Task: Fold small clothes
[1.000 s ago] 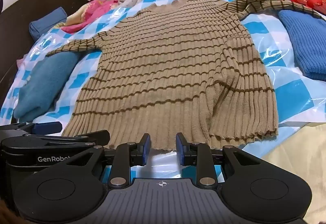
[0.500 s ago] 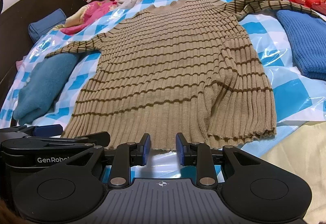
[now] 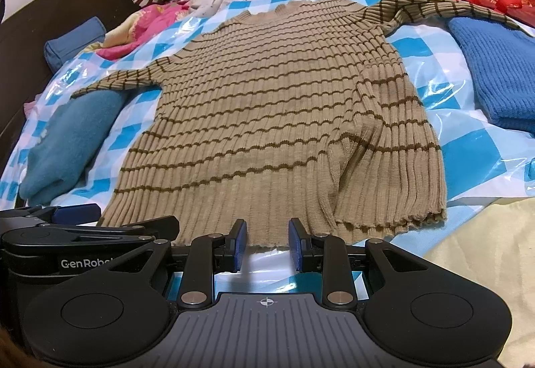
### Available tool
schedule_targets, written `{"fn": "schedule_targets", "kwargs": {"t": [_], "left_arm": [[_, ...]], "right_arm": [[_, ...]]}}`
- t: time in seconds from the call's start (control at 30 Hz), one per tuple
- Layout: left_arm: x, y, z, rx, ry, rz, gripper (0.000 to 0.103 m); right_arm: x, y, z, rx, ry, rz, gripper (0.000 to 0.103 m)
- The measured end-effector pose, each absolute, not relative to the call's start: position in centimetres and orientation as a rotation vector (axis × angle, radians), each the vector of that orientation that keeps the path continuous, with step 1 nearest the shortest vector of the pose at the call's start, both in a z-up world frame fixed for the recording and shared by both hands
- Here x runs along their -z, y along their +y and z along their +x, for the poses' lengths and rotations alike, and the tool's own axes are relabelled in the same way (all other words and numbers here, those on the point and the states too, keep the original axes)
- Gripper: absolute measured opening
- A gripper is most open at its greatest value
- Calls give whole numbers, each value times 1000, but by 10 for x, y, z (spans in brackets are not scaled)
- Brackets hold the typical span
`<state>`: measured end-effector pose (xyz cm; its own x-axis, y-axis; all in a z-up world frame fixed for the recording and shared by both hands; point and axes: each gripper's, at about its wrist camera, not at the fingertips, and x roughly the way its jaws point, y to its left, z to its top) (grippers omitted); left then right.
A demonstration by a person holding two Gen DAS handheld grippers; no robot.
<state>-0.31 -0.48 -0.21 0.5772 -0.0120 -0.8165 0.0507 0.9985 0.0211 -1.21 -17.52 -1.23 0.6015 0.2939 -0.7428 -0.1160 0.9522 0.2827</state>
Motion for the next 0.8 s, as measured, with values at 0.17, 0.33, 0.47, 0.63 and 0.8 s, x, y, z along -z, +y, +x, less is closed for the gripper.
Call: {"fn": "schedule_targets", "kwargs": {"t": [0.17, 0.33, 0.47, 0.63, 0.8], "left_arm": [[1, -7, -4, 38, 947, 51, 103], [0, -8, -4, 41, 941, 54, 103], [0, -9, -4, 42, 939, 55, 103], [-1, -10, -4, 42, 938, 56, 103], [-1, -10, -4, 41, 937, 56, 103]], "right_arm": [[12, -176, -13, -233, 891, 212, 27], [10, -176, -14, -228, 885, 212, 27], [10, -177, -14, -226, 883, 211, 27], [10, -177, -14, -226, 882, 210, 27], [10, -177, -14, -226, 882, 209, 27]]}}
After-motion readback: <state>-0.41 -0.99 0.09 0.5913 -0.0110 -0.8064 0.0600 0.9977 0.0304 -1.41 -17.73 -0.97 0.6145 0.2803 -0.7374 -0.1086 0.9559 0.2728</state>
